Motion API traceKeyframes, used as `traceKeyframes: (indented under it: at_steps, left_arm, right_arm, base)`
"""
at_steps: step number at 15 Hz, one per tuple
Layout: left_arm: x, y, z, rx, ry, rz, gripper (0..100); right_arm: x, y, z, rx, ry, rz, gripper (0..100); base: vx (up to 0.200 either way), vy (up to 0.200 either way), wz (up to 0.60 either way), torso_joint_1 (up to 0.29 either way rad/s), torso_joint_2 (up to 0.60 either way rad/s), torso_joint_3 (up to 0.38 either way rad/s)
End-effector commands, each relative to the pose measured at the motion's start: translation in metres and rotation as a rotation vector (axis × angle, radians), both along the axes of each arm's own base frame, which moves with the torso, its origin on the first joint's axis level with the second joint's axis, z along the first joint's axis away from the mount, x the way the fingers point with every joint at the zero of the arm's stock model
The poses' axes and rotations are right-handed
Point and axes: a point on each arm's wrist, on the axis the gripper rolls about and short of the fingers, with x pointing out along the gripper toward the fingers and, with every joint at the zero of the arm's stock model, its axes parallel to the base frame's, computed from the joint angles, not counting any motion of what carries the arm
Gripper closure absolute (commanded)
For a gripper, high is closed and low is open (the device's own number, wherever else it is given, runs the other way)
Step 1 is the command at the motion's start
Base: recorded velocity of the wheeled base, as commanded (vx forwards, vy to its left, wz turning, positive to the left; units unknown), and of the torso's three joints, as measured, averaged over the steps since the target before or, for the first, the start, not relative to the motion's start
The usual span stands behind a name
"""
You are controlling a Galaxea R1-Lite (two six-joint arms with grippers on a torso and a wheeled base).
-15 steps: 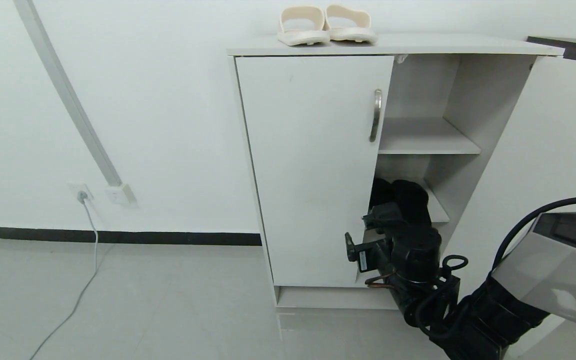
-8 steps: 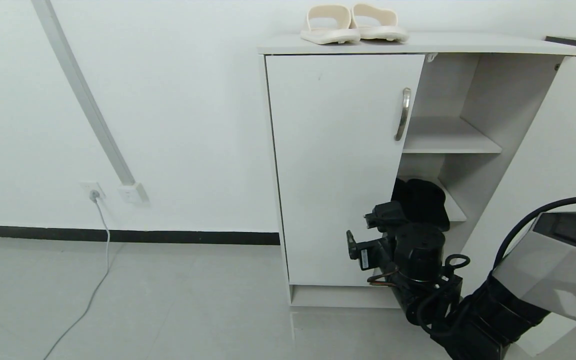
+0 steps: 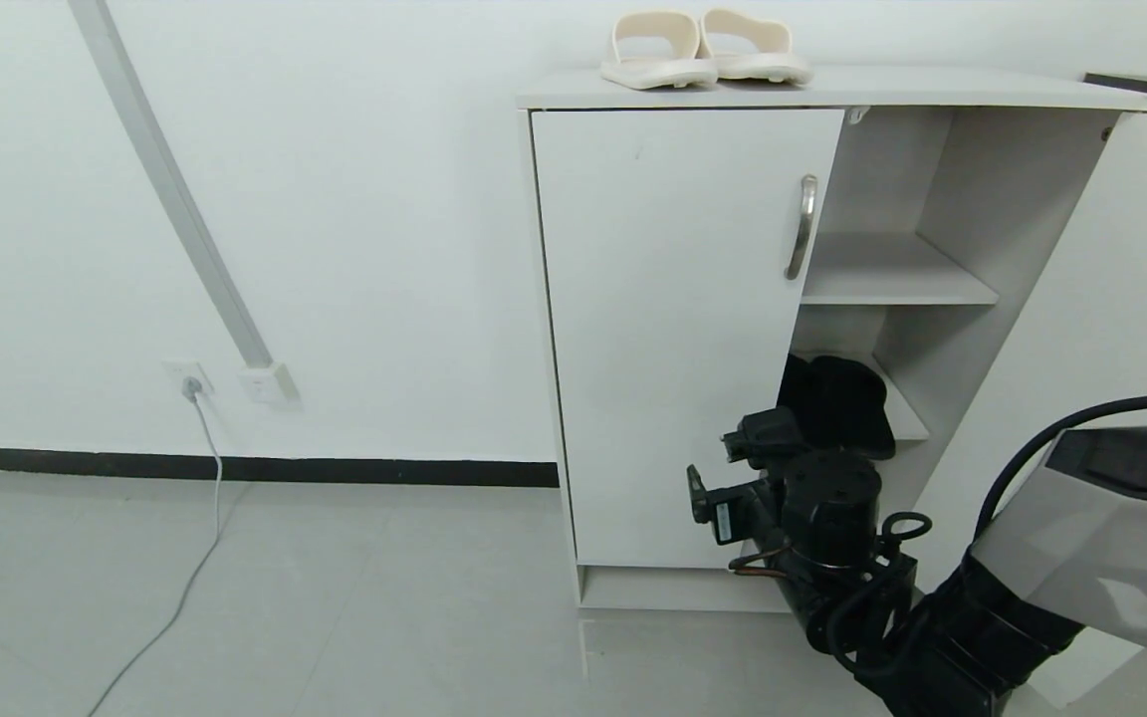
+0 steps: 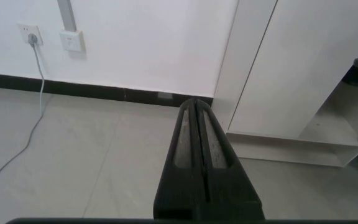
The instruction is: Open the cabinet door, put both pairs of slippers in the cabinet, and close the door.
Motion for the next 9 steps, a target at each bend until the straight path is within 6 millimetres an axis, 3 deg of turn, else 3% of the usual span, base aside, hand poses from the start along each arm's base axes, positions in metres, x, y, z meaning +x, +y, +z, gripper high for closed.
traceKeyframes:
  at_steps: [1,9]
  left_arm:
    - [0.0,0.0,0.0,-0.001,0.0,0.002,100]
    - [0.0,0.0,0.0,-0.001,0.0,0.0,100]
  right_arm:
    - [-0.0005,0.0001,-0.0022,-0.002,0.002,0.001,0]
    - [-0.0006,0.0,-0.0029,-0.004,0.003,0.0,0]
  base:
    - [0.0,0.0,0.0,0.0,0.0,0.0]
    - [0.0,0.0,0.0,0.0,-0.01,-0.017]
